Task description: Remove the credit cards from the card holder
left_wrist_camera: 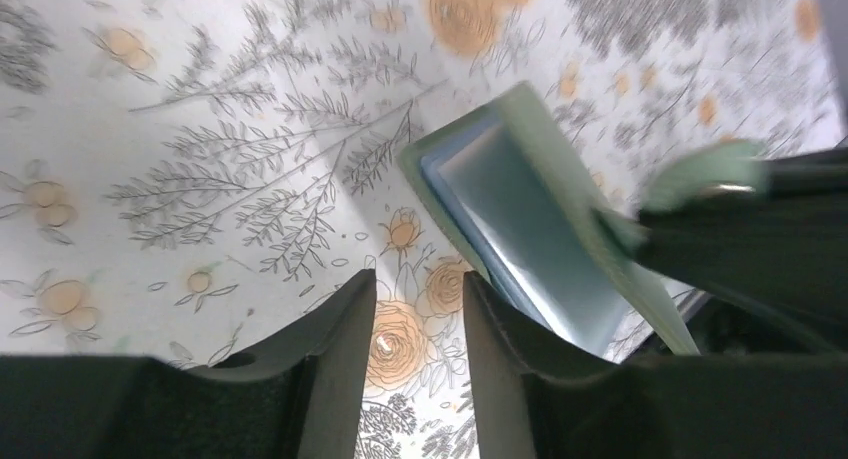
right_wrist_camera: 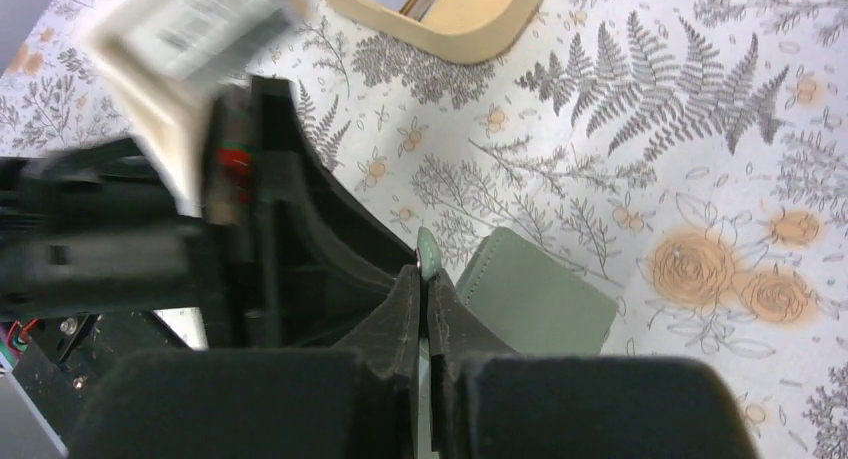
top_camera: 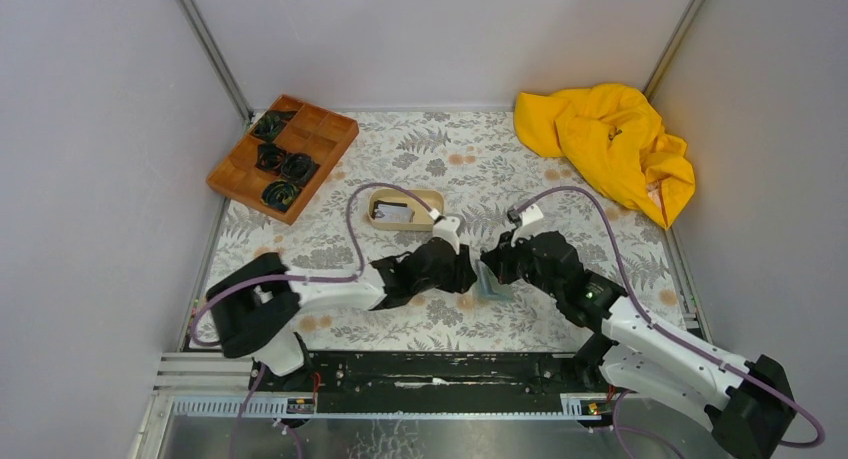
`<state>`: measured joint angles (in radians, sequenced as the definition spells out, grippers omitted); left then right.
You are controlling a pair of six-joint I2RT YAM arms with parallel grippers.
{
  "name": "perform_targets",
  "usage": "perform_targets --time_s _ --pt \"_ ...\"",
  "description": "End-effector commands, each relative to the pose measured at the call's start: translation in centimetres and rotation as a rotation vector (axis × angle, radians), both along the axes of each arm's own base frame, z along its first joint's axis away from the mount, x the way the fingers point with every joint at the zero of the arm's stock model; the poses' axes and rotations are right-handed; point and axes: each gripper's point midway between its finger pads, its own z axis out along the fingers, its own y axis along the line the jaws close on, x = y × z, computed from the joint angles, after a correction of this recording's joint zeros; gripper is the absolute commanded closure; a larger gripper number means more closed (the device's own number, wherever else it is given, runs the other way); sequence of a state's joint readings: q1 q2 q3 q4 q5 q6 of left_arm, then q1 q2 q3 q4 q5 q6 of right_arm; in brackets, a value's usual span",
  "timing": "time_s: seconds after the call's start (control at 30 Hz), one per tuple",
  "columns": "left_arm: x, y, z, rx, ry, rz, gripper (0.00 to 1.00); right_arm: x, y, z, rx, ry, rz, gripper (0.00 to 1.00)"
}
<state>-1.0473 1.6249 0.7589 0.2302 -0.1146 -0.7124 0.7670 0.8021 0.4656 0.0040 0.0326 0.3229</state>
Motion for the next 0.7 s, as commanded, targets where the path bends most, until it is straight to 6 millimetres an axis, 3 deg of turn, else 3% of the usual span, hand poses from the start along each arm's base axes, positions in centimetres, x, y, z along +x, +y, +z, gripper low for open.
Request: perform_targets --time_s 0.0,0.1,0.2,0.47,0.67 --pt "1.6 3.3 3.8 0.061 -0.132 0.086 0.49 1.6 1.9 3.6 0.039 -0.096 0.038 1.00" --pt "1.5 4.6 5.0 0.060 -0.156 0.104 0.43 1.7 2.2 3.1 0.045 -0.079 0.035 1.00" --pt "1.1 4.5 4.4 0.043 -0.141 0.096 0.44 1.6 1.9 2.4 0.057 -0.058 0.009 1.00" --pt "0.7 1.4 0.0 0.048 -0.046 0.026 0.59 2.3 -1.5 -0.6 0.005 0.051 -0.224 1.00" --pt "0.9 -1.0 -0.5 0.031 -0.018 -0.025 0.65 2.0 -4.2 -3.6 -0.046 0.126 -0.348 1.00"
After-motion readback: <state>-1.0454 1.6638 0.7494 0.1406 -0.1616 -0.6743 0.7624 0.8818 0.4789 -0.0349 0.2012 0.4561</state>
